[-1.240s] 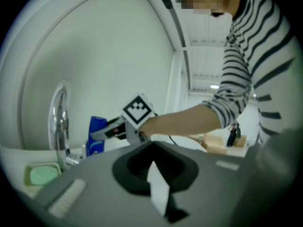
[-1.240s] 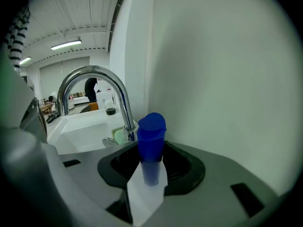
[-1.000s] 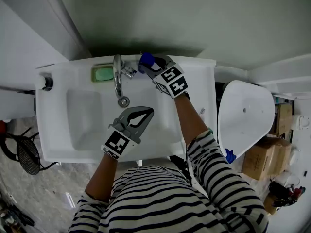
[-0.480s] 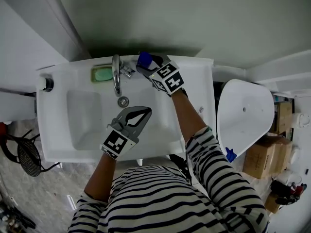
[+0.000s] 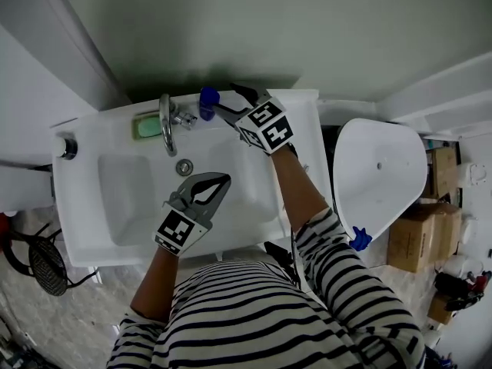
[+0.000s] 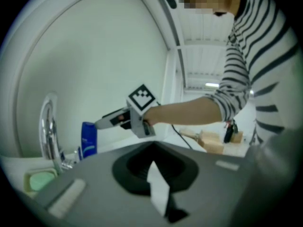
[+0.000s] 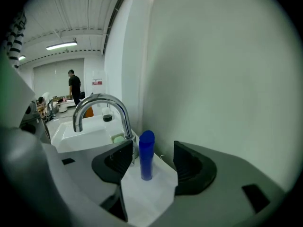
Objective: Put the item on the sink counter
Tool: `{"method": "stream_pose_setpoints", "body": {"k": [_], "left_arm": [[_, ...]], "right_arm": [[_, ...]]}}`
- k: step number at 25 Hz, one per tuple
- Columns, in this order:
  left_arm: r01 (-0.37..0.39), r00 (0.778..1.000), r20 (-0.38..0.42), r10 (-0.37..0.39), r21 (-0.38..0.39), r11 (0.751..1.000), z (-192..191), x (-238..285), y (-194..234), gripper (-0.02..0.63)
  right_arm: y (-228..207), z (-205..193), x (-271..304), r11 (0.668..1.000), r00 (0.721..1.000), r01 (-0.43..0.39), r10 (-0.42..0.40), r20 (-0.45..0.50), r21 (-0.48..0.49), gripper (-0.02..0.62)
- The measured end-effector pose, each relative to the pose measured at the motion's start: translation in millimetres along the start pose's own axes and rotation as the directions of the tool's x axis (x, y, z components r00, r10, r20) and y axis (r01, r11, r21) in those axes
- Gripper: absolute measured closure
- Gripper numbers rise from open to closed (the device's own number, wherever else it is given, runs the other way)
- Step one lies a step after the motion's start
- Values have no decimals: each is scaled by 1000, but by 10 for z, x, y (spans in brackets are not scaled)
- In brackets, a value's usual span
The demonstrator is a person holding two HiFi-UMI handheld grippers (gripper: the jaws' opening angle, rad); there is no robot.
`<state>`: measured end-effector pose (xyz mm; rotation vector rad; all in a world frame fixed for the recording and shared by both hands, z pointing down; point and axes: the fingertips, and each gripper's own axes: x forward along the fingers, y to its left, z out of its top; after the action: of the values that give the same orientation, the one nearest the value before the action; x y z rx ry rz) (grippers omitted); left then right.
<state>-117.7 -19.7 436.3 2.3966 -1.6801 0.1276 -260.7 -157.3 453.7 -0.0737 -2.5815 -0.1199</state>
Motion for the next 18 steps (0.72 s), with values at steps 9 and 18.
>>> {"method": "stream_pose_setpoints", "body": {"k": [9, 18], "left_arm": [[83, 997, -8, -82, 20, 996, 48, 134, -325, 601], [142, 990, 6, -142, 45, 989, 149, 279, -565, 601]], "right_arm": [[-105, 98, -800, 992, 989, 124, -126, 81, 29, 350], [-181, 43, -1582, 977, 976, 206, -209, 59, 44, 350]]}}
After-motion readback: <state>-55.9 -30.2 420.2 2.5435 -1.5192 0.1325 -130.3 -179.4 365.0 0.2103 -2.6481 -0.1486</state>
